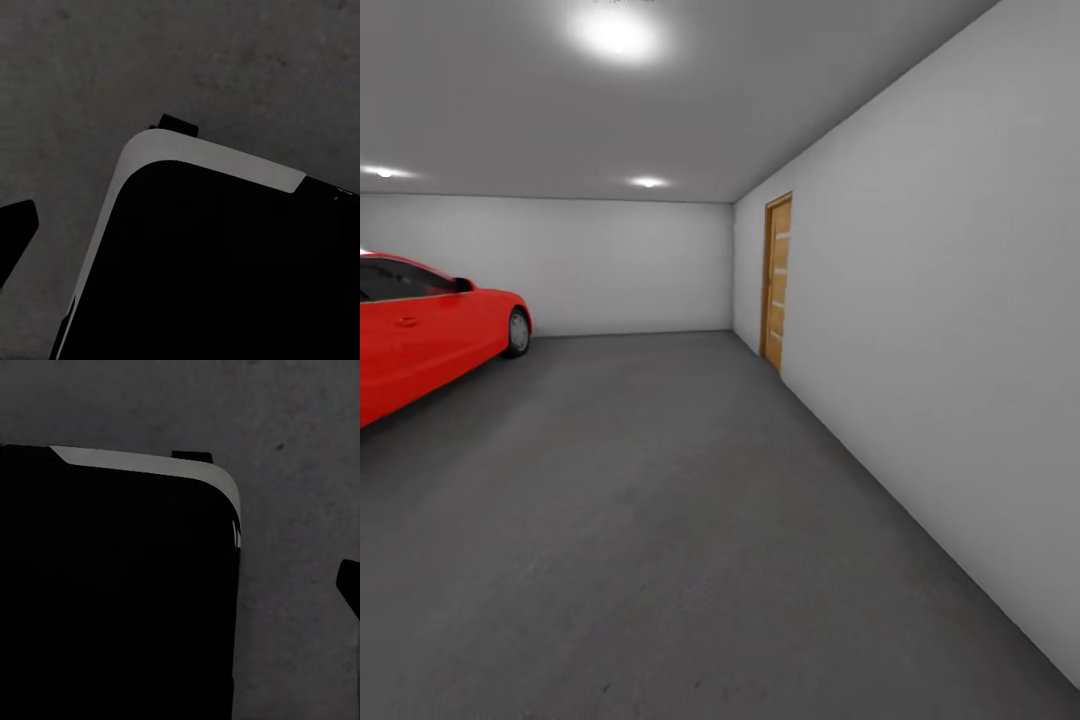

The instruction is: Move the two storage containers from the living room to the garage. In the garage, place one container on the floor and stack the other container on top of it (either order is fine).

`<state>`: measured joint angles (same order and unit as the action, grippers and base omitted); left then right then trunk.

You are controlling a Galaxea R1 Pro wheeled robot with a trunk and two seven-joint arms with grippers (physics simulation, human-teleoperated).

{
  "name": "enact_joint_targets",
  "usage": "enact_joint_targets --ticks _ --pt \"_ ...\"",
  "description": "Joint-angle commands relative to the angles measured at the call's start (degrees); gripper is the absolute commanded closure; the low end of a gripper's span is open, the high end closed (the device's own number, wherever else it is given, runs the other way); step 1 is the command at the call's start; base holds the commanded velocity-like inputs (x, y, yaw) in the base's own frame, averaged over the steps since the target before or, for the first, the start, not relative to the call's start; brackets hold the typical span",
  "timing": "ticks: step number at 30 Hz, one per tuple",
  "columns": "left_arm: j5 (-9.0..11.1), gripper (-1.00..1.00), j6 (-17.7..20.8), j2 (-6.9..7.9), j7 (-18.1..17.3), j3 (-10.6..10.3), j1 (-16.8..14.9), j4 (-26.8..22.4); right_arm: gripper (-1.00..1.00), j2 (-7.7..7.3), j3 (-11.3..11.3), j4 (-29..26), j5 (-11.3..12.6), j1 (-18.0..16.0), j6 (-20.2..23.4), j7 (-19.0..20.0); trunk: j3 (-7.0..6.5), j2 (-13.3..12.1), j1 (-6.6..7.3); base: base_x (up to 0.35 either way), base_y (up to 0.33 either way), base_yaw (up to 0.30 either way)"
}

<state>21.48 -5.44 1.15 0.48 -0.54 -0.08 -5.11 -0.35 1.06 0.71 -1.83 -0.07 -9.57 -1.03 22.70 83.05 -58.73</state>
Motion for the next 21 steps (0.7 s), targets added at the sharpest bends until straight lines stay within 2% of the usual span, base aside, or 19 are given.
enact_joint_targets --ticks 1,5,9,13,21 --pt "0.23 -1.00 -0.10 0.00 0.05 -0.08 -0.01 -0.02 -1.00 0.00 0.09 0.08 -0.19 -0.02 -0.28 -0.11 0.04 0.02 0.00 0.000 0.000 0.279" --pt "0.23 -1.00 -0.10 0.01 0.05 -0.12 -0.01 -0.01 -1.00 0.02 0.10 0.08 -0.19 -0.02 -0.28 -0.09 0.04 0.02 0.00 0.008 0.000 0.265" --pt "0.43 -1.00 0.10 0.17 0.03 -0.05 -0.01 0.01 -1.00 -0.04 0.10 0.08 -0.22 -0.02 -0.29 -0.07 0.04 0.02 0.00 0.151 0.000 0.115" --pt "0.84 -1.00 0.84 0.75 -0.02 0.25 -0.01 0.07 -1.00 -0.16 0.04 0.08 -0.23 -0.02 -0.36 -0.09 0.04 0.02 0.00 0.289 0.000 0.023" --pt "0.85 -1.00 0.87 0.75 -0.02 0.24 -0.01 0.10 -1.00 -0.09 0.16 0.08 -0.36 -0.02 -0.32 -0.10 0.04 0.02 0.00 0.325 0.000 0.000"
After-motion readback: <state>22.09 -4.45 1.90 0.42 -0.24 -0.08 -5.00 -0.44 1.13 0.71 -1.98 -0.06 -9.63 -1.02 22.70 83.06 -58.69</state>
